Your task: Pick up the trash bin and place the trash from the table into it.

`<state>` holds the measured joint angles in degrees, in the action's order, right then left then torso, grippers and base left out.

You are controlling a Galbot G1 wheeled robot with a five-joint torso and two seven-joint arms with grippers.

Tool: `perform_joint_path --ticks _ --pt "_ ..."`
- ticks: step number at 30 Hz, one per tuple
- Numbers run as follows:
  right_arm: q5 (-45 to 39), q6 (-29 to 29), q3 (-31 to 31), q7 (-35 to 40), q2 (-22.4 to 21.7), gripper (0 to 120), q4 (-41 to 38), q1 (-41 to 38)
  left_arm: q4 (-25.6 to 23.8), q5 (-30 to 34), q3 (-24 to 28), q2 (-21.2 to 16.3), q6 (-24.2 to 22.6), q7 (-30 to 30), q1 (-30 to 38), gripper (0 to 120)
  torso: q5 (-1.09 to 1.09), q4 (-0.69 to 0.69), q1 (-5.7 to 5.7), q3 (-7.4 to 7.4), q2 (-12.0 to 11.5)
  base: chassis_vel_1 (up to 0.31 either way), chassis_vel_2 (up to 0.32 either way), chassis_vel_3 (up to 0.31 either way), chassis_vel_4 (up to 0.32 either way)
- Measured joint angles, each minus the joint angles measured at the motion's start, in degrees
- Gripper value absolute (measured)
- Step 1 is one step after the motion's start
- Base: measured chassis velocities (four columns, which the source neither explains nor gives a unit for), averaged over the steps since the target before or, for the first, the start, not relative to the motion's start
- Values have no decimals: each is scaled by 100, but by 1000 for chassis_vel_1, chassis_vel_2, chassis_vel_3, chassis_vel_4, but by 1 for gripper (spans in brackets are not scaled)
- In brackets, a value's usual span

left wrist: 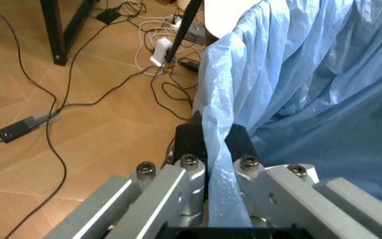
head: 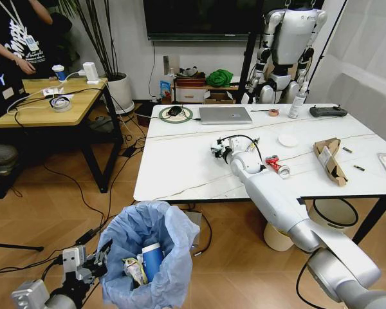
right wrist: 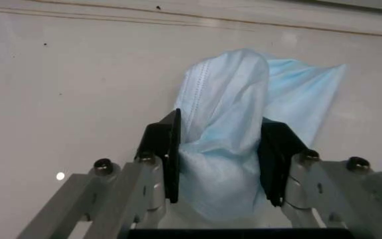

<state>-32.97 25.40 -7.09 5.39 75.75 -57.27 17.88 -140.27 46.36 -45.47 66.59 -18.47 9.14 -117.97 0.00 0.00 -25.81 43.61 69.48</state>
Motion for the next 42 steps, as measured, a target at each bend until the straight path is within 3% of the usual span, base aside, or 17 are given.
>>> perform_joint_path --ticks 9,13,16,20,21,24,27,34,42 --pt "-35 -151 -27 -75 -89 0 -167 33 29 14 28 -33 -1 2 31 0 0 0 0 0 0 0 0 0 0" --pt "-190 -349 34 -353 -239 0 -506 140 40 21 39 -52 -2 7 40 0 1 1 0 0 0 0 0 0 0" --pt "-777 -339 172 -784 -617 0 -1334 422 45 40 55 -57 -3 12 60 0 1 2 0 0 0 0 0 0 0" --pt "-1439 -1061 88 -1870 -1657 0 -2733 967 47 71 85 -85 -7 14 66 0 1 -7 0 0 0 0 0 0 0" --pt "-1439 -1061 88 -1870 -1657 0 -2733 967 47 71 85 -85 -7 14 66 0 1 -7 0 0 0 0 0 0 0" --pt "-1600 -1738 -157 -2767 -2155 0 -3739 1240 48 95 90 -121 -9 6 72 0 2 -4 0 -1 0 0 0 0 0" --pt "-1925 -1855 -481 -3186 -2461 0 -4688 1372 47 105 77 -137 -13 5 70 0 -1 1 0 -1 1 0 0 0 0" --pt "-2060 -2028 -1345 -3522 -2732 0 -5673 1535 41 81 48 -110 -16 5 65 0 0 0 1 -1 1 0 0 0 0" --pt "-1908 -2054 -1718 -3751 -2816 0 -5978 1638 -8 71 55 -62 -18 2 61 0 0 1 0 -1 1 0 0 0 0"
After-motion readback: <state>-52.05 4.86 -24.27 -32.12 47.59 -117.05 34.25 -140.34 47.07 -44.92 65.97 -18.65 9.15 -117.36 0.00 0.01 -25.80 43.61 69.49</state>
